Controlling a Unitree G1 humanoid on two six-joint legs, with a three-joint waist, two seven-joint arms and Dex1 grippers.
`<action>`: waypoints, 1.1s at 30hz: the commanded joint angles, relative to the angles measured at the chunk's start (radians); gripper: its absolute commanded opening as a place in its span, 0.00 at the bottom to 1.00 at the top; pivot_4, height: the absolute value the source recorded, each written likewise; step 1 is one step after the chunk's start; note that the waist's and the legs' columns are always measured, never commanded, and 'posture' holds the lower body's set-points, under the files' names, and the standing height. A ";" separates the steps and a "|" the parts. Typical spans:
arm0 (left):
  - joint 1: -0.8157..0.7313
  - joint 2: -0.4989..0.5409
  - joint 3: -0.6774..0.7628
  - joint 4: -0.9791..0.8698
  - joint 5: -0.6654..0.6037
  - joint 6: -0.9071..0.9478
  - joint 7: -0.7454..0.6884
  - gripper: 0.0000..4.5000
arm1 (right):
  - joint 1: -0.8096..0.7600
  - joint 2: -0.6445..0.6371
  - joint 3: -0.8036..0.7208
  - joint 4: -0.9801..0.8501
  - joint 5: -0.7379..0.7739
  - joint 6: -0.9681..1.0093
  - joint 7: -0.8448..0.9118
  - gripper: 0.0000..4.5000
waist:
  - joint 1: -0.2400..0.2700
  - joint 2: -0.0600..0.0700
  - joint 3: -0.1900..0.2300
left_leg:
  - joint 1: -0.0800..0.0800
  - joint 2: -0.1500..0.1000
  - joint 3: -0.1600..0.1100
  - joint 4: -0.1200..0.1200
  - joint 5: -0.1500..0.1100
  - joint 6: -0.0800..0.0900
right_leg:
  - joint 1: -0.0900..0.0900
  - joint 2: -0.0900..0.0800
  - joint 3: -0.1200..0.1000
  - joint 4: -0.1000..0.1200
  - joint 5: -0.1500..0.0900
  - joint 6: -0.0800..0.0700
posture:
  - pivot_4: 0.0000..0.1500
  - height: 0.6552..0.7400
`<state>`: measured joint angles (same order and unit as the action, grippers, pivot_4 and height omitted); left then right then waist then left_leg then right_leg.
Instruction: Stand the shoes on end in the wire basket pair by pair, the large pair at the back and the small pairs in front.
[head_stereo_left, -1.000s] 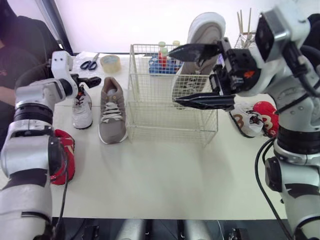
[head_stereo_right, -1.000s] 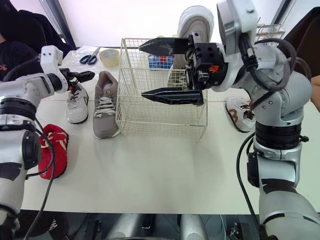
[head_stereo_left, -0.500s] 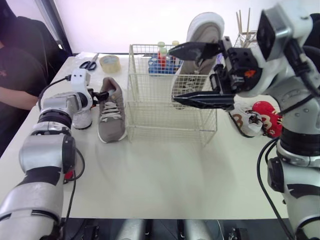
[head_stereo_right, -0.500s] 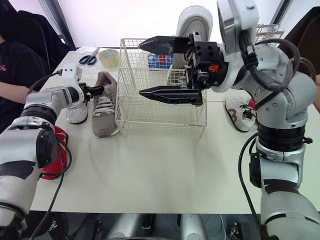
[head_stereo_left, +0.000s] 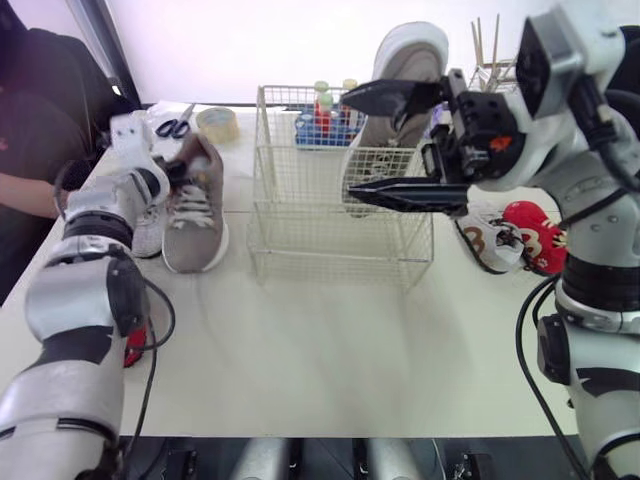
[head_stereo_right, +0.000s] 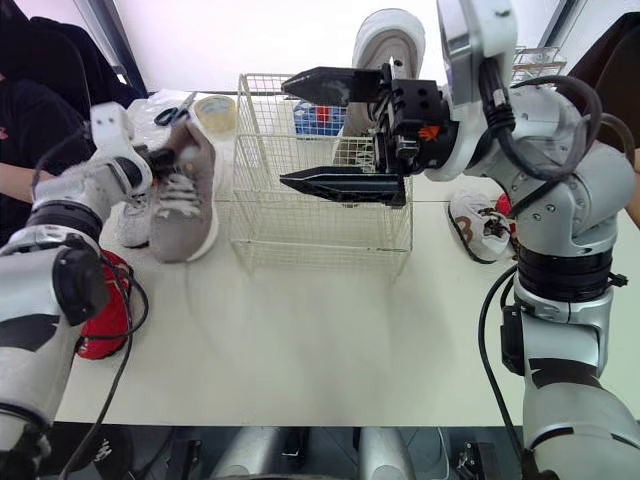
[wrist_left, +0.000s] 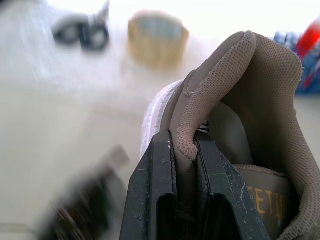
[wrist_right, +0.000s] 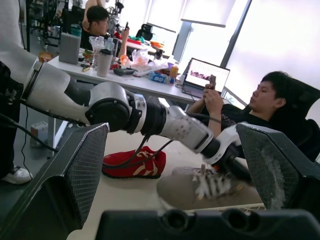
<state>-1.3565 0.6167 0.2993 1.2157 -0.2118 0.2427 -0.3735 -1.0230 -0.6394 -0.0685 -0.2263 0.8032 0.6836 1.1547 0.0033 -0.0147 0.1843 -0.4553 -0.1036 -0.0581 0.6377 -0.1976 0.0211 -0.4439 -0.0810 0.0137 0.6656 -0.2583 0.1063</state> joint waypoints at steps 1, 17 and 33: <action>-0.114 0.024 0.061 -0.308 -0.071 -0.112 0.024 0.01 | -0.029 0.003 -0.004 0.004 -0.001 -0.024 0.001 1.00 | -0.001 -0.002 0.001 | -0.004 0.000 -0.001 0.002 0.000 0.000 | -0.002 0.000 -0.001 0.000 0.000 0.000 | 1.00 1.00; -0.203 -0.269 0.047 -0.551 -0.079 -0.609 0.146 0.01 | -0.024 0.008 -0.001 -0.002 -0.005 -0.043 -0.023 1.00 | 0.009 -0.002 0.000 | -0.006 -0.002 0.000 0.012 -0.003 0.005 | 0.001 -0.001 -0.001 -0.001 0.003 0.005 | 1.00 1.00; -0.134 -0.520 -0.069 -0.240 0.087 -1.114 0.211 0.01 | 0.036 -0.066 -0.065 -0.144 0.070 0.055 -0.151 1.00 | 0.009 -0.002 0.000 | -0.006 -0.002 0.001 0.011 -0.003 0.005 | 0.001 -0.001 -0.001 -0.001 0.003 0.005 | 1.00 1.00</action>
<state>-1.4639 0.0998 0.2496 0.9800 -0.1612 -0.8005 -0.1850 -0.9792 -0.6885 -0.0964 -0.3323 0.8484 0.7334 1.0239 0.0123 -0.0167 0.1845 -0.4610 -0.1054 -0.0573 0.6492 -0.2006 0.0265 -0.4431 -0.0820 0.0129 0.6645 -0.2554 0.1115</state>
